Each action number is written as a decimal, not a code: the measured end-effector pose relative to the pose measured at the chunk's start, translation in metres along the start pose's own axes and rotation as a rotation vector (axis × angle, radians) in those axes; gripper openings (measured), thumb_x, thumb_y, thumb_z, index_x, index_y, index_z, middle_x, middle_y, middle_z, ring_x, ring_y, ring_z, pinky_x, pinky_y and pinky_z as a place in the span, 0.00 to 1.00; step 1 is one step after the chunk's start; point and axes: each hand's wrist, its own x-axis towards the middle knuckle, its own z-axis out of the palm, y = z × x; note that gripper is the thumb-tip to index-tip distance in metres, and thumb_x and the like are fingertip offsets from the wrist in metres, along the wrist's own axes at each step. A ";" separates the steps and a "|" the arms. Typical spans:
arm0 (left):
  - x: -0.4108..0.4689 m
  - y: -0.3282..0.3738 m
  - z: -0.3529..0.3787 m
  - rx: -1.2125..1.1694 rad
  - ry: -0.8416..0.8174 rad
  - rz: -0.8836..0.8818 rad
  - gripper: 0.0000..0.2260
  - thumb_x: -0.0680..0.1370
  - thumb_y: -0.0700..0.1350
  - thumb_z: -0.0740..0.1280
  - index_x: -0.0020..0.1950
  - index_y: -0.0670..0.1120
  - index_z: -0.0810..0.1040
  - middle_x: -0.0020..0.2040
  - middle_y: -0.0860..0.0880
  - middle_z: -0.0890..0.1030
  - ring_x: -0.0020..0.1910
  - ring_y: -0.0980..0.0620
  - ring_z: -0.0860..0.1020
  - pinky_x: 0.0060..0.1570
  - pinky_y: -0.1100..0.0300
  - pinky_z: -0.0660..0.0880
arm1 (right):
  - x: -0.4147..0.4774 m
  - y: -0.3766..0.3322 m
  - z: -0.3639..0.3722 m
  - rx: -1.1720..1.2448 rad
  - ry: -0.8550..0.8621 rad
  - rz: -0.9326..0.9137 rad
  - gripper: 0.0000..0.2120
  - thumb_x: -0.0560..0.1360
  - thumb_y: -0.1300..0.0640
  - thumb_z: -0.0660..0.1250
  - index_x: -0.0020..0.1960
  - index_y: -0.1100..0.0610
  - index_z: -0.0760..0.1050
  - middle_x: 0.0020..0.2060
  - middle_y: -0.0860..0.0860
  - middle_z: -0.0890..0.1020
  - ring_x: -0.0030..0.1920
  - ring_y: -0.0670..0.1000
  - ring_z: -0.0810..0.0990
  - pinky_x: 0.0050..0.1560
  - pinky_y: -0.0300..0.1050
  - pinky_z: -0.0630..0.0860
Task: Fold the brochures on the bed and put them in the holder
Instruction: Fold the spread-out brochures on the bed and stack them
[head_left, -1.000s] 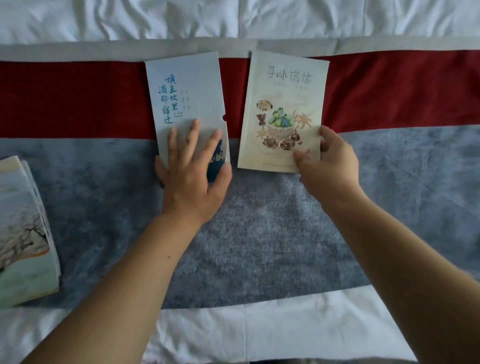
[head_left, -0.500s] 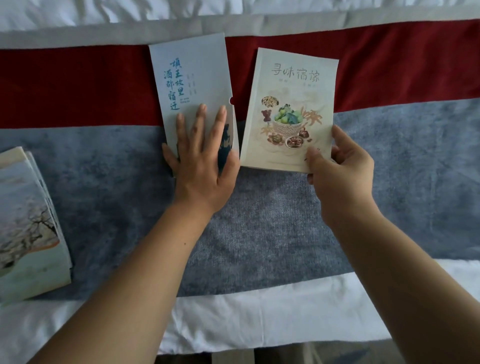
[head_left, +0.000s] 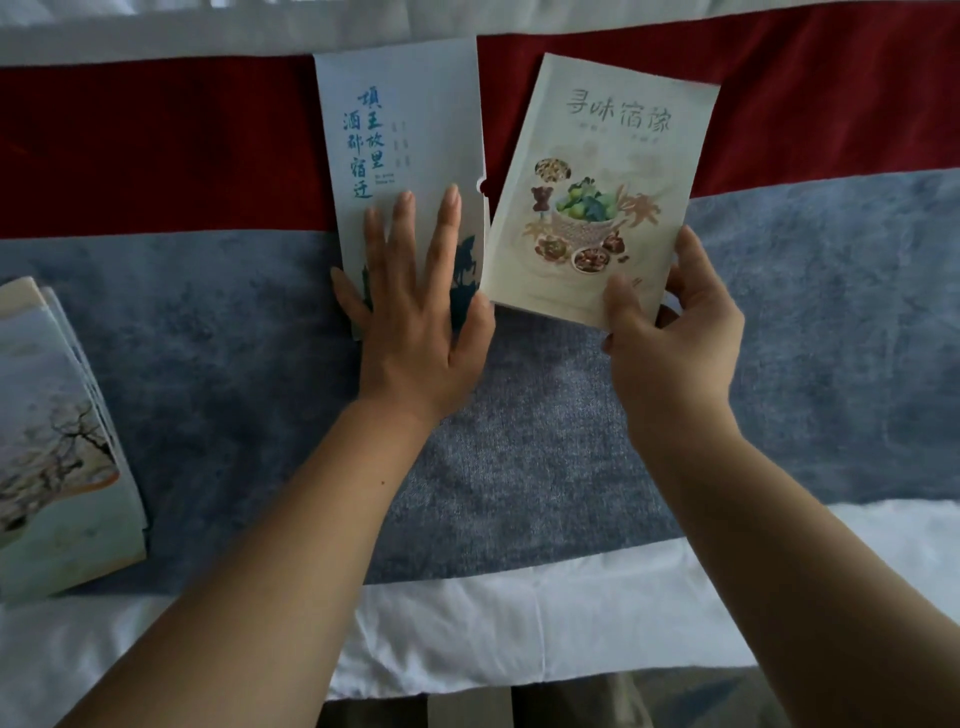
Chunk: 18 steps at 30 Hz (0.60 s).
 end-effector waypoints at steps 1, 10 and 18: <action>0.000 0.001 0.001 -0.001 0.004 -0.003 0.33 0.81 0.59 0.53 0.84 0.57 0.45 0.85 0.44 0.47 0.83 0.41 0.43 0.72 0.24 0.43 | -0.001 0.002 0.001 -0.020 0.003 -0.016 0.30 0.79 0.55 0.72 0.79 0.47 0.67 0.60 0.43 0.83 0.56 0.49 0.85 0.54 0.56 0.85; 0.000 0.001 -0.001 0.062 -0.009 -0.041 0.38 0.78 0.67 0.61 0.84 0.55 0.53 0.83 0.36 0.46 0.83 0.36 0.45 0.73 0.26 0.49 | 0.010 0.013 -0.004 -0.504 -0.154 -0.138 0.39 0.77 0.50 0.75 0.82 0.46 0.59 0.65 0.45 0.73 0.61 0.49 0.79 0.65 0.51 0.78; -0.003 0.005 -0.005 -0.080 0.155 -0.199 0.51 0.69 0.70 0.73 0.81 0.43 0.59 0.80 0.28 0.44 0.81 0.31 0.47 0.78 0.40 0.57 | 0.032 0.000 0.014 -0.647 -0.187 -0.230 0.44 0.77 0.51 0.75 0.84 0.51 0.52 0.81 0.49 0.62 0.79 0.53 0.58 0.69 0.40 0.51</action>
